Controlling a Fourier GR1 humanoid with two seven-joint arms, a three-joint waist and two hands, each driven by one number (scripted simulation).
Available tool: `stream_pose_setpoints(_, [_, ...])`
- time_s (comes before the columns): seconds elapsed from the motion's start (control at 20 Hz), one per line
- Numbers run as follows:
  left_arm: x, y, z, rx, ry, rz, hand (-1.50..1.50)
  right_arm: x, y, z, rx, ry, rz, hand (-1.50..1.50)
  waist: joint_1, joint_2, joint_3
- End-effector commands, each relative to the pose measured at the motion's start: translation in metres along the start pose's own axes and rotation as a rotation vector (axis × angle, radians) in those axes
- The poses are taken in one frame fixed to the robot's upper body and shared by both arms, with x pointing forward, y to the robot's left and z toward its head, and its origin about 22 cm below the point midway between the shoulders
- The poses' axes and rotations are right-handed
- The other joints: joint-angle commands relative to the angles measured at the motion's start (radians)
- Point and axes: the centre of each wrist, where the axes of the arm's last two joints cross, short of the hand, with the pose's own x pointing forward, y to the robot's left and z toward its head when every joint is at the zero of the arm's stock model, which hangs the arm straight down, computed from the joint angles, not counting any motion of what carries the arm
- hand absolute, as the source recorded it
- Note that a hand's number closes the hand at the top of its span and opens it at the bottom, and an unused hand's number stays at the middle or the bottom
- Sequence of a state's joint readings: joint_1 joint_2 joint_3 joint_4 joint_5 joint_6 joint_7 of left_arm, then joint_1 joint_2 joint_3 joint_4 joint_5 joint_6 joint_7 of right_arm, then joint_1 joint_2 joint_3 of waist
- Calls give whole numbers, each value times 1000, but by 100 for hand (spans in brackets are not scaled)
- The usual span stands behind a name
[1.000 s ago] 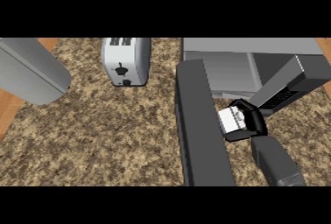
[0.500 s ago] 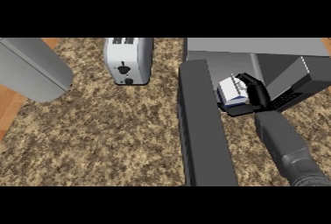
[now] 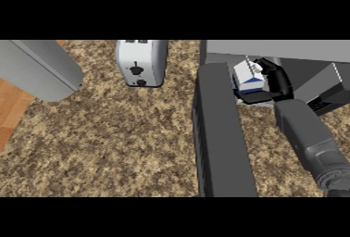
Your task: Pick up the milk, place it into the microwave and close the microwave
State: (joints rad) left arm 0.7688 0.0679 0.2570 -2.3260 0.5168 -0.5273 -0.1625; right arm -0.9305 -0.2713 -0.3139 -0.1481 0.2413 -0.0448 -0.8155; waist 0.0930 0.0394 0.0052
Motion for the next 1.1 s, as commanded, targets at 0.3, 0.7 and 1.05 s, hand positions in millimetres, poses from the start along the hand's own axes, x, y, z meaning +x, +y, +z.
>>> stream_pose_setpoints(0.3, [10,-1,-13,-54,-55,9,-150,28,-34,-28,-140,12,226,150,50,23,2])
stream_pose_setpoints(0.7, [1,8,-23,-70,-59,10,-150,32,-47,-31,-208,18,260,150,72,49,4])
stream_pose_setpoints(1.05, [2,9,-27,-93,-66,-1,-150,34,-49,-33,-266,26,271,150,101,57,5])
